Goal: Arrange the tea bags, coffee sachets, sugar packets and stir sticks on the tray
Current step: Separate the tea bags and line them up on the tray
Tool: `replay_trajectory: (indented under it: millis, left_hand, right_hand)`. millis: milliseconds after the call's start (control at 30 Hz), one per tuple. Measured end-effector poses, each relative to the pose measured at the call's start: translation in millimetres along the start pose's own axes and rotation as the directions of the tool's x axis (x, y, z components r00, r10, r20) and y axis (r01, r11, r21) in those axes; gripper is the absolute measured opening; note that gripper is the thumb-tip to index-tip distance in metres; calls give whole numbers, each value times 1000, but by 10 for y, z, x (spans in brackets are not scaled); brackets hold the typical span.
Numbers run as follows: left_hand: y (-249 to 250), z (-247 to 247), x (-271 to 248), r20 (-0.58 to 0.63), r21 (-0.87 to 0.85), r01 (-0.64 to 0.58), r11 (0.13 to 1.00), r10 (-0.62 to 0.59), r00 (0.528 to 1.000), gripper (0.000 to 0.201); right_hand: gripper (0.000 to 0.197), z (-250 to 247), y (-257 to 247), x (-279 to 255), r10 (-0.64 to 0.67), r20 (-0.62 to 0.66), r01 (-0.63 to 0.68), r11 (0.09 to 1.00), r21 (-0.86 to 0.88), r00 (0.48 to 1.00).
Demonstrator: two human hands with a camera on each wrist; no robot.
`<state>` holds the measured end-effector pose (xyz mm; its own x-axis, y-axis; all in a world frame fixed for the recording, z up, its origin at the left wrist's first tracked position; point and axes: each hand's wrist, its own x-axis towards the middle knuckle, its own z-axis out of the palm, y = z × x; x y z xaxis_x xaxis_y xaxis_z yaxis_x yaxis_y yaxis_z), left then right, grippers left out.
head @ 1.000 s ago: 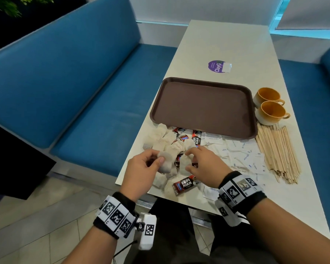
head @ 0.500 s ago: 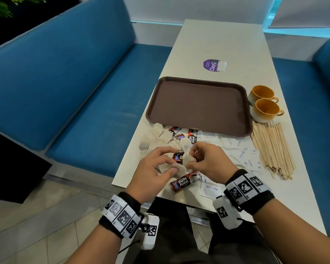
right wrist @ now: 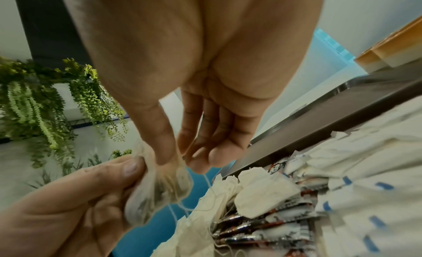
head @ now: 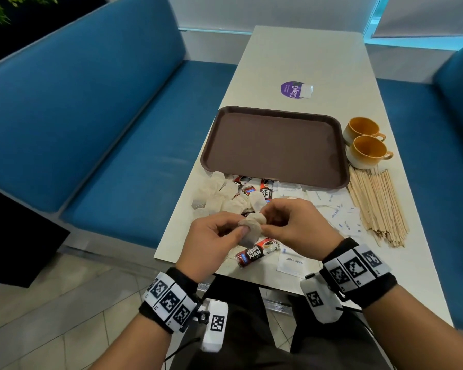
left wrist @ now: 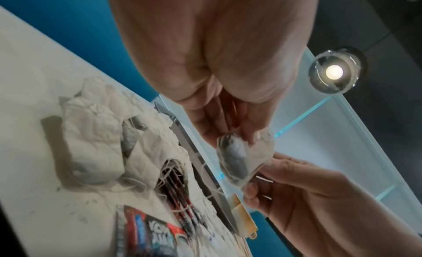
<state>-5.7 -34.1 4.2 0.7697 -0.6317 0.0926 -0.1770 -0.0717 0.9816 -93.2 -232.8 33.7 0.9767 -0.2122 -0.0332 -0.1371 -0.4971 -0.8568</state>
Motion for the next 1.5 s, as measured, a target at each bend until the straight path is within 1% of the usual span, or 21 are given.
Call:
replay_trajectory:
  millis: [133, 233, 300, 367, 433, 500, 567, 633, 700, 733, 800, 900, 967, 1033, 1100, 1133, 1233, 1333, 1400, 1433, 1500]
  left_hand:
    - [33, -18, 13, -7, -2, -8, 1000, 8, 1000, 19]
    - [16, -13, 21, -19, -68, 12, 998, -14, 1000, 22]
    - [46, 11, 14, -10, -120, 10, 993, -12, 1000, 20]
    - [103, 29, 6, -9, -159, 20, 987, -21, 1000, 19]
    - [131, 27, 18, -44, -167, 48, 985, -56, 997, 20]
    - [98, -17, 45, -114, -149, 92, 985, -110, 987, 19]
    - [45, -102, 63, -168, -139, 121, 983, -143, 975, 20]
    - [-6, -193, 63, -180, -117, 130, 985, -150, 972, 33]
    - [-52, -274, 49, -195, -119, 149, 982, -170, 966, 49]
    - [-86, -308, 42, -217, -117, 164, 980, -186, 958, 51]
    - [-102, -357, 33, -268, -88, 175, 981, -192, 944, 41]
    - [4, -404, 7, -340, -52, 106, 993, -117, 933, 27]
    - [110, -469, -14, -370, -50, 5, 999, -23, 929, 20]
    - [234, -541, -34, -371, -74, -102, 992, 67, 926, 13]
    - [320, -591, -17, -372, -67, -162, 985, 126, 920, 12]
    - [344, -598, 3, -380, -60, -163, 985, 129, 916, 15]
    - [291, -574, 42, -373, -34, -85, 996, 67, 925, 23]
    - [96, -511, 10, -267, 66, 46, 997, -26, 963, 28]
    - [3, -449, -19, -224, 103, 106, 989, -81, 971, 31]
    - [-20, -416, -27, -212, 120, 128, 984, -101, 972, 30]
    - [-15, -361, -35, -187, 152, 152, 977, -122, 975, 24]
  right_hand:
    - [3, -1, -7, -7, -19, -47, 21, 999, 39, 999]
    - [3, 5, -39, -2, -6, -52, 11, 995, 101, 999]
    - [6, 0, -75, -12, -4, -46, 11, 988, 154, 999]
    - [8, -13, -109, -22, -13, -32, 18, 986, 165, 999]
    - [7, -26, -128, -15, -22, -2, 22, 991, 136, 1000]
    - [5, -42, -98, 28, 23, -15, -21, 994, 112, 1000]
    - [5, -90, -25, 98, 98, -80, -96, 995, 30, 992]
    - [6, -149, 61, 164, 160, -113, -174, 976, -129, 981]
    - [10, -175, 126, 212, 236, -88, -251, 934, -256, 968]
    - [14, -166, 165, 237, 273, -72, -282, 913, -296, 959]
    - [25, -128, 221, 279, 328, -49, -324, 877, -354, 943]
    - [36, -67, 263, 326, 343, -52, -334, 853, -400, 938]
    - [40, -12, 265, 328, 299, -19, -276, 854, -440, 954]
    - [43, 47, 258, 314, 250, 32, -210, 868, -450, 968]
    - [42, 88, 244, 305, 219, 73, -169, 893, -418, 973]
    - [40, 106, 237, 310, 212, 86, -162, 904, -395, 974]
    - [31, 149, 225, 342, 226, 75, -178, 900, -399, 971]
    - [20, 171, 216, 355, 259, 36, -221, 883, -414, 965]
    - [13, 176, 210, 358, 255, 38, -213, 873, -438, 966]
    - [10, 169, 211, 359, 253, 23, -221, 880, -421, 967]
    - [14, 123, 212, 359, 241, -21, -231, 900, -369, 970]
